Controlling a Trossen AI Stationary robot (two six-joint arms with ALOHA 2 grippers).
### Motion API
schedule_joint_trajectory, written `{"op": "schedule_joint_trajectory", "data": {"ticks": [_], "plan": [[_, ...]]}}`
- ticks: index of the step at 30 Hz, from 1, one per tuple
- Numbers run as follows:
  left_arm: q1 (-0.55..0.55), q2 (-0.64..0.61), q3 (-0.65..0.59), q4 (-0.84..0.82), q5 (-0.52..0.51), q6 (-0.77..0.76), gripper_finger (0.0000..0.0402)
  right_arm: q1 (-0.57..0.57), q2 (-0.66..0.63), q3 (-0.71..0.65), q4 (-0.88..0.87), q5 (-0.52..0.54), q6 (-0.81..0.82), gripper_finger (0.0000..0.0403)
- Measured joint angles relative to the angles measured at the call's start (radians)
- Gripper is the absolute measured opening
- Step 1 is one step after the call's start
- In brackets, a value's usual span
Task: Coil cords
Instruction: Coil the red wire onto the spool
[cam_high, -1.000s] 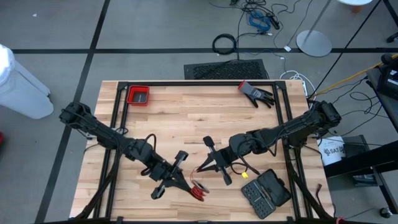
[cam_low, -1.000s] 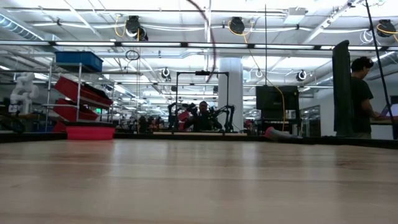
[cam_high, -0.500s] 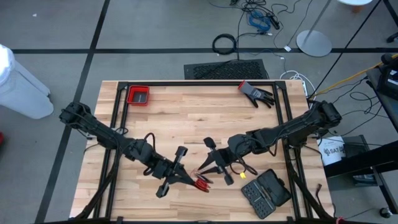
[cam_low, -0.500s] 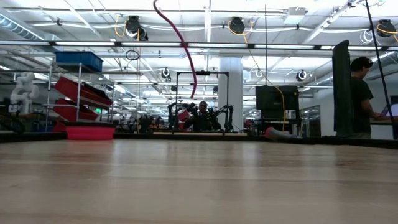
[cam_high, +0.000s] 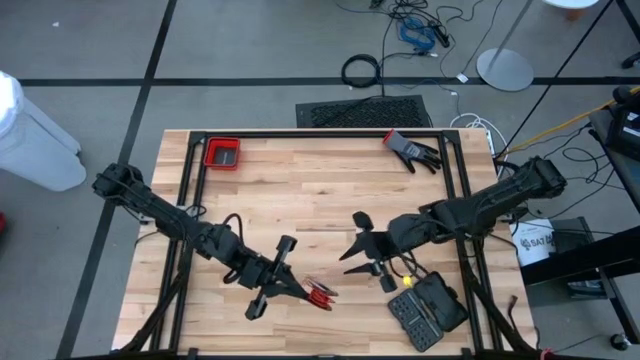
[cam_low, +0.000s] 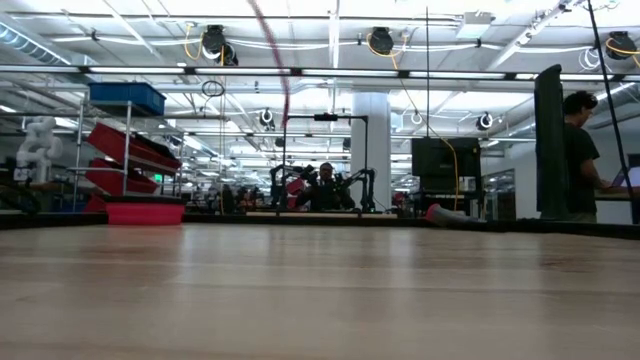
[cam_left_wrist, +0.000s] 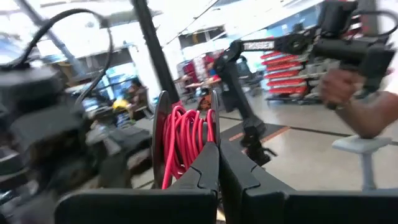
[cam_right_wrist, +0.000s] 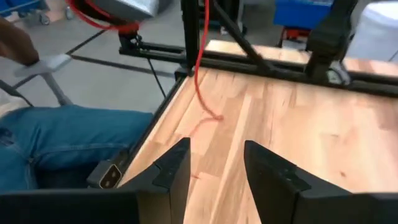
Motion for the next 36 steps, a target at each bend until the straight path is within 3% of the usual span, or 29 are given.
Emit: {"op": "schedule_joint_trajectory", "data": {"ticks": [6,11,20,27,36], "plan": [[-0.001,-0.002,0.000,-0.047,-0.172,0.000,0.0001,0.086,-0.069,0.001,0.063,0.127,-0.047,0.0138],[-0.001,-0.002,0.000,-0.056,-0.195,0.000,0.0001,0.137,-0.082,0.001,0.118,0.278,-0.134,0.0137],[-0.001,-0.002,0.000,-0.056,-0.218,-0.003,0.0001,0.144,-0.080,0.001,0.152,0.339,-0.177,0.0136],[0.001,-0.002,0.000,-0.056,-0.305,-0.003,0.0001,0.141,-0.052,0.001,0.167,0.340,-0.219,0.0136],[0.001,-0.002,0.000,-0.055,-0.307,-0.003,0.0001,0.125,-0.034,0.001,0.212,0.340,-0.246,0.0129]]}}
